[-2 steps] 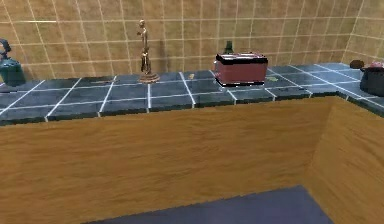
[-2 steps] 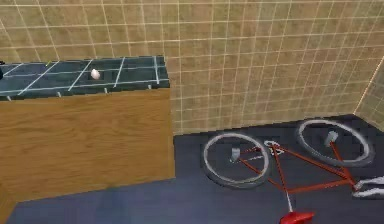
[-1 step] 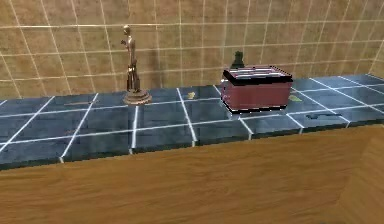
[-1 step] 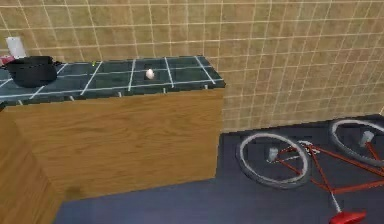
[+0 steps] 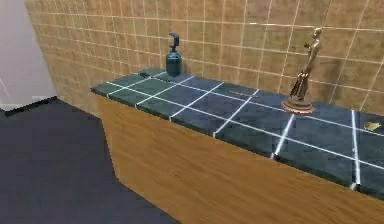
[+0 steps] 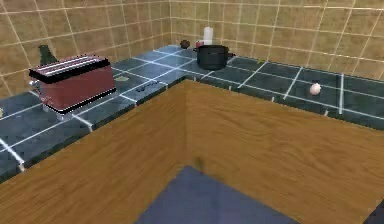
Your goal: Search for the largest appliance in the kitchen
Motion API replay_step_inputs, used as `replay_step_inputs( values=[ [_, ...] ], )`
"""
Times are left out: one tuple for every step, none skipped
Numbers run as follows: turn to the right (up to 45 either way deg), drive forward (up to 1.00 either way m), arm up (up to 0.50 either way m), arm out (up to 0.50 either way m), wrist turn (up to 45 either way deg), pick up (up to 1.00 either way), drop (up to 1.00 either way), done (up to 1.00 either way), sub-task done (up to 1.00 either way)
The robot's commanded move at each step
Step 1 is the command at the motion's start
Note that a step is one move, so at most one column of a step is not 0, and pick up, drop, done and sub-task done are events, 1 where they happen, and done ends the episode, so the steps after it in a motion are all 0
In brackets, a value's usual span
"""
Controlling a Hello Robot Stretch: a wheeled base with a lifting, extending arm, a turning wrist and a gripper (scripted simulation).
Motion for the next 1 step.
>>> replay_step_inputs(
  values=[
    [-45.0,0.0,0.0,0.0,0.0,0.0,0.0,0.0,0.0]
  ],
)
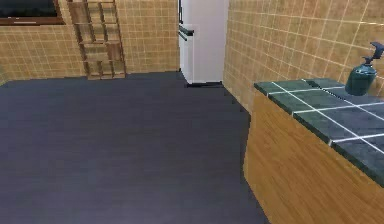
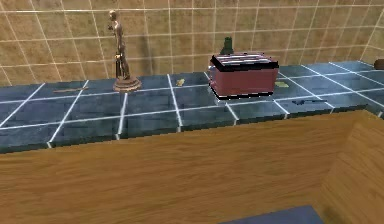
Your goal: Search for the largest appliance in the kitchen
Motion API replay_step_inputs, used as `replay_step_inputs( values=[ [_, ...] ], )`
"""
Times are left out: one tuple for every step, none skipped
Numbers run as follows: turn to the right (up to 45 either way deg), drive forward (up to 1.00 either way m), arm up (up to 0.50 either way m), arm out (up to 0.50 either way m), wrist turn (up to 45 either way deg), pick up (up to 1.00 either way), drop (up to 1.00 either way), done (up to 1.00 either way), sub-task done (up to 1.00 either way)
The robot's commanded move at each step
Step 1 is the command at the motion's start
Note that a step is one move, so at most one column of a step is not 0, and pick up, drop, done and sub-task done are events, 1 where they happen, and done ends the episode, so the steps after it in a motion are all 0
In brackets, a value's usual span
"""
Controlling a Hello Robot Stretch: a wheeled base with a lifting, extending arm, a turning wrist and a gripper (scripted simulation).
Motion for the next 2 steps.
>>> replay_step_inputs(
  values=[
    [-9.0,0.0,0.0,0.0,0.0,0.0,0.0,0.0,0.0],
    [0.0,1.0,0.0,0.0,0.0,0.0,0.0,0.0,0.0]
  ],
)
